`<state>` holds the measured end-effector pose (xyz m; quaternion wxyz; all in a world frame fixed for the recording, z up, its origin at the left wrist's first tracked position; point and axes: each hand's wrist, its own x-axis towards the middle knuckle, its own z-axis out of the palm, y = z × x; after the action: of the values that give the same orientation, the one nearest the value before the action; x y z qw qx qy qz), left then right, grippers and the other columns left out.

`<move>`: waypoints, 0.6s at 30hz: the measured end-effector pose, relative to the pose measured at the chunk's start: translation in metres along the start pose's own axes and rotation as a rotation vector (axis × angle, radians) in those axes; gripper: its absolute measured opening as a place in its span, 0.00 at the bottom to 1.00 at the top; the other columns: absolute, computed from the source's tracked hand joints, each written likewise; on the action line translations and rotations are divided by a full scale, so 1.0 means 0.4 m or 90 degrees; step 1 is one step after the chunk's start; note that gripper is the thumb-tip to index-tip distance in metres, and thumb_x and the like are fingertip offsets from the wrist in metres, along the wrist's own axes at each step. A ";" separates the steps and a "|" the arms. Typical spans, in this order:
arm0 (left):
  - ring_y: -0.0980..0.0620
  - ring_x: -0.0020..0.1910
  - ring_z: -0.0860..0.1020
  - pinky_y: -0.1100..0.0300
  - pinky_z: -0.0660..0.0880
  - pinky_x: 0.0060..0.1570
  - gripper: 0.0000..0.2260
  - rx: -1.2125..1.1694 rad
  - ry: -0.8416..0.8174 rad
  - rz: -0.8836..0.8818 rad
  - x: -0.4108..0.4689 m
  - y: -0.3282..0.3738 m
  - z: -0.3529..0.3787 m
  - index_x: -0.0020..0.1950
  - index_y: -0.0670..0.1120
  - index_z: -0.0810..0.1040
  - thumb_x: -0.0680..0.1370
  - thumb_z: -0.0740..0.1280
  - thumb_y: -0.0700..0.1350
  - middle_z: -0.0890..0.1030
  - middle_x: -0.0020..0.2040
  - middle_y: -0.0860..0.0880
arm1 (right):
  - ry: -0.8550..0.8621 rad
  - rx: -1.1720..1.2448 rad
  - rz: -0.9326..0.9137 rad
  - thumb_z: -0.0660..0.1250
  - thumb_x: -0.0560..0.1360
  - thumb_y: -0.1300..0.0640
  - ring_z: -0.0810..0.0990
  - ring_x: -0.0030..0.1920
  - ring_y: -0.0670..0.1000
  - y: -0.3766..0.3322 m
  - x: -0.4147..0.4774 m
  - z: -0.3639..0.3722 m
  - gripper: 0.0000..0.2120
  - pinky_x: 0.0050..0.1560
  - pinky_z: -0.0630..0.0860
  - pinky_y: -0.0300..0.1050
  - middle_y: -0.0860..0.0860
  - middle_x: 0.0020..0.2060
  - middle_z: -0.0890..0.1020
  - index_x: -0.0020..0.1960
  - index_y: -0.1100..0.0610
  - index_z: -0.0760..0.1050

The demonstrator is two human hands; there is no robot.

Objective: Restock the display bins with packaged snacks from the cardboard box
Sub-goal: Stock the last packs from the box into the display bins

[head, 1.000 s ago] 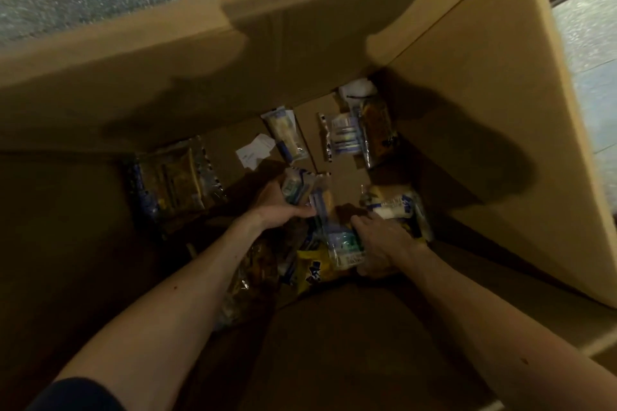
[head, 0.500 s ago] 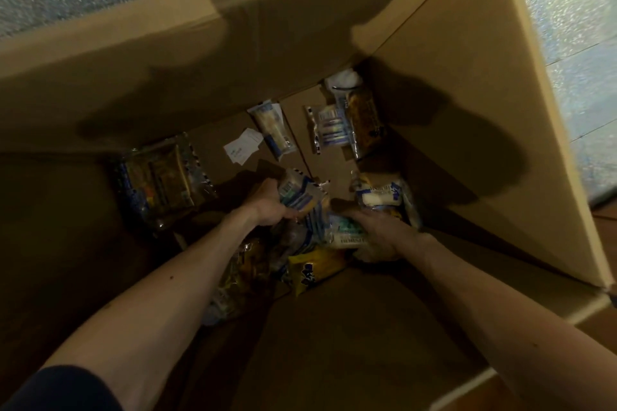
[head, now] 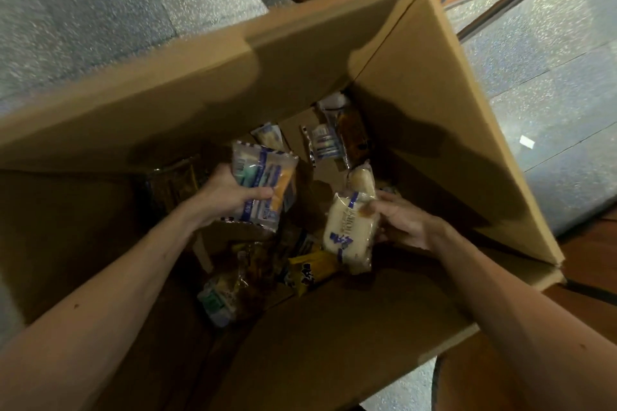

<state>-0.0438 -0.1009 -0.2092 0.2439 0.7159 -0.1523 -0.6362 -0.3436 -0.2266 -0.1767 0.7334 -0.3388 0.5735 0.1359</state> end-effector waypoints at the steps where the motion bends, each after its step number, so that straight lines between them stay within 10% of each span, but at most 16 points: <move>1: 0.51 0.53 0.83 0.46 0.80 0.57 0.27 -0.030 -0.004 0.001 -0.031 0.024 -0.009 0.62 0.47 0.77 0.65 0.80 0.43 0.84 0.55 0.48 | -0.009 0.033 -0.009 0.68 0.77 0.59 0.80 0.62 0.58 -0.004 -0.023 0.004 0.21 0.63 0.77 0.60 0.56 0.62 0.81 0.68 0.50 0.71; 9: 0.47 0.49 0.85 0.55 0.83 0.39 0.17 -0.178 -0.084 0.125 -0.366 0.214 -0.019 0.57 0.48 0.79 0.69 0.71 0.37 0.86 0.52 0.44 | -0.008 0.273 -0.113 0.61 0.79 0.58 0.87 0.41 0.54 0.012 -0.259 0.015 0.09 0.32 0.82 0.49 0.55 0.43 0.87 0.58 0.56 0.74; 15: 0.49 0.40 0.86 0.51 0.83 0.34 0.35 -0.210 -0.088 0.231 -0.616 0.316 0.090 0.47 0.50 0.84 0.41 0.87 0.49 0.87 0.46 0.43 | -0.160 0.413 -0.308 0.83 0.54 0.54 0.84 0.53 0.62 0.117 -0.505 -0.025 0.36 0.50 0.83 0.60 0.62 0.57 0.83 0.61 0.60 0.81; 18: 0.49 0.34 0.85 0.52 0.80 0.28 0.17 -0.275 -0.153 0.286 -0.749 0.371 0.196 0.39 0.48 0.87 0.54 0.86 0.44 0.86 0.37 0.45 | -0.178 0.456 -0.377 0.79 0.61 0.54 0.80 0.52 0.65 0.205 -0.627 -0.061 0.36 0.43 0.82 0.55 0.64 0.59 0.78 0.67 0.62 0.76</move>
<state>-0.1506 -0.0789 0.1164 0.5043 0.5162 -0.1955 -0.6641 -0.4866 -0.1350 0.0268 0.8810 -0.1919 0.3593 -0.2408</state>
